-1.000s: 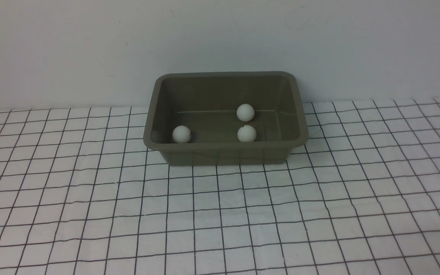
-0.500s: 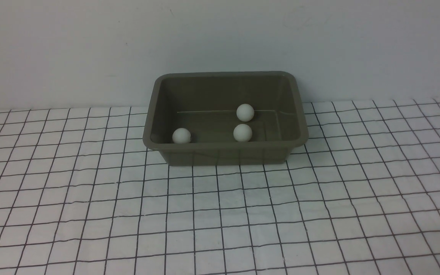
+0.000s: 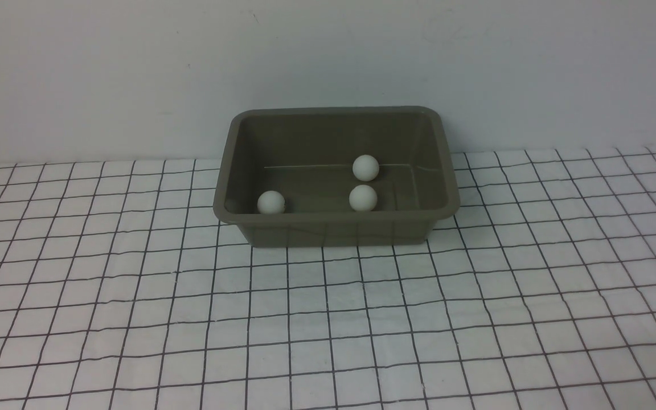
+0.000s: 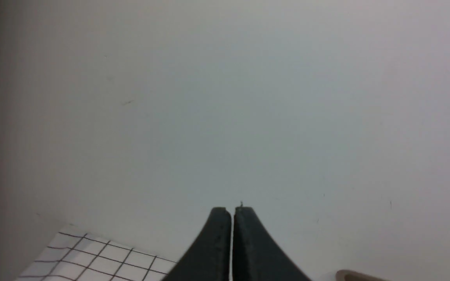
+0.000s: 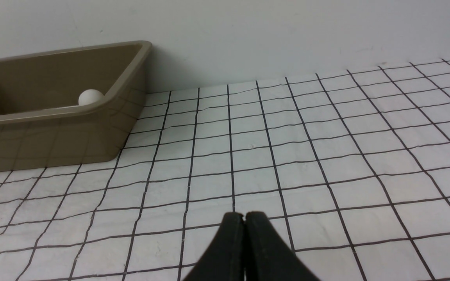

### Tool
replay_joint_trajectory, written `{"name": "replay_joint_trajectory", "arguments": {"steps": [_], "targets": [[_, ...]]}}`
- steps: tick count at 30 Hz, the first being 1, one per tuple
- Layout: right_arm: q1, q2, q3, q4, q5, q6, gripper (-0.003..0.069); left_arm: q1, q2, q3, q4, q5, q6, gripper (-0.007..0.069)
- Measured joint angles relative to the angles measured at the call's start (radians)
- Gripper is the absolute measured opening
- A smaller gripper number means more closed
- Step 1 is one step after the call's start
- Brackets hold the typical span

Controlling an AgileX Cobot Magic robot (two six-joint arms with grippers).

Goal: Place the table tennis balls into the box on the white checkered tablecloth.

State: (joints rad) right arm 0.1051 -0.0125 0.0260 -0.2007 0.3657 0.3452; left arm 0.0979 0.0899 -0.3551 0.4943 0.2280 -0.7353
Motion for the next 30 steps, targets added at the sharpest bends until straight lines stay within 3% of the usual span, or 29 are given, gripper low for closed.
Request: {"name": "replay_joint_trajectory", "arguments": {"steps": [7,24,30], "targets": [[0.0,0.0,0.0,0.0,0.0,0.0,-0.0014,0.0,0.0,0.007,-0.106,-0.004,0.269,-0.0004],[0.0,0.0,0.0,0.0,0.0,0.0,-0.0014,0.0,0.0,0.353,-0.282,-0.022,0.338,-0.0004],[0.0,0.0,0.0,0.0,0.0,0.0,-0.0014,0.0,0.0,0.383,-0.35,-0.025,0.441,-0.0004]]}}
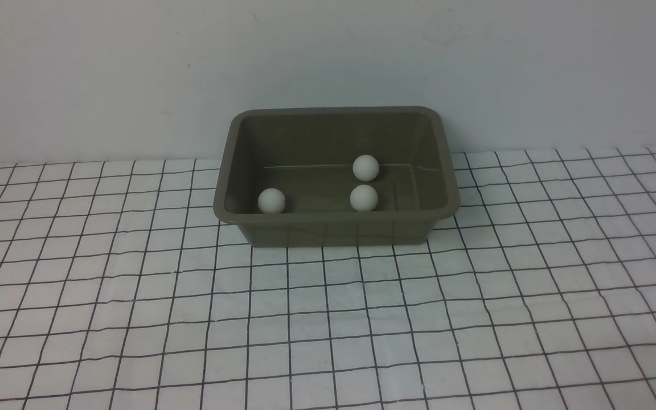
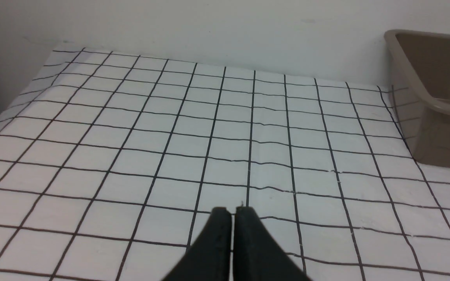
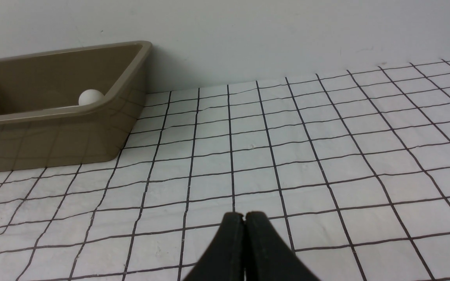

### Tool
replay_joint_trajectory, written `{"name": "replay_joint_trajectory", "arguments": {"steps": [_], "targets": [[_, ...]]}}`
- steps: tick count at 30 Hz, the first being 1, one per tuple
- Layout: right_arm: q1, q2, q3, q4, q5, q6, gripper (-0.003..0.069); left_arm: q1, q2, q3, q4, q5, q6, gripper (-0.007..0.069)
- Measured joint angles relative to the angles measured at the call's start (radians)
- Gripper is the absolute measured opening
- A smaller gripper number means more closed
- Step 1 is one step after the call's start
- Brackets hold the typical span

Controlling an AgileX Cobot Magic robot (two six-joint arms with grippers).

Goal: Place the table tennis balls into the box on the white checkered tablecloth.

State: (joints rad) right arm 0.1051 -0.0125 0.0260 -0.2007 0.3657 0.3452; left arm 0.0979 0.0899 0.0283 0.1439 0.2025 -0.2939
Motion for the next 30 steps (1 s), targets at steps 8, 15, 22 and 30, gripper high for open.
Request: {"name": "replay_joint_trajectory", "arguments": {"steps": [8,15,22,30], "targets": [[0.0,0.0,0.0,0.0,0.0,0.0,-0.0014,0.0,0.0,0.0,-0.186,0.006,0.193,-0.0004],[0.0,0.0,0.0,0.0,0.0,0.0,-0.0014,0.0,0.0,0.0,-0.253,0.006,0.212,-0.0004],[0.0,0.0,0.0,0.0,0.0,0.0,-0.0014,0.0,0.0,0.0,-0.253,0.006,0.212,-0.0004],[0.0,0.0,0.0,0.0,0.0,0.0,-0.0014,0.0,0.0,0.0,-0.253,0.006,0.212,-0.0004]]}}
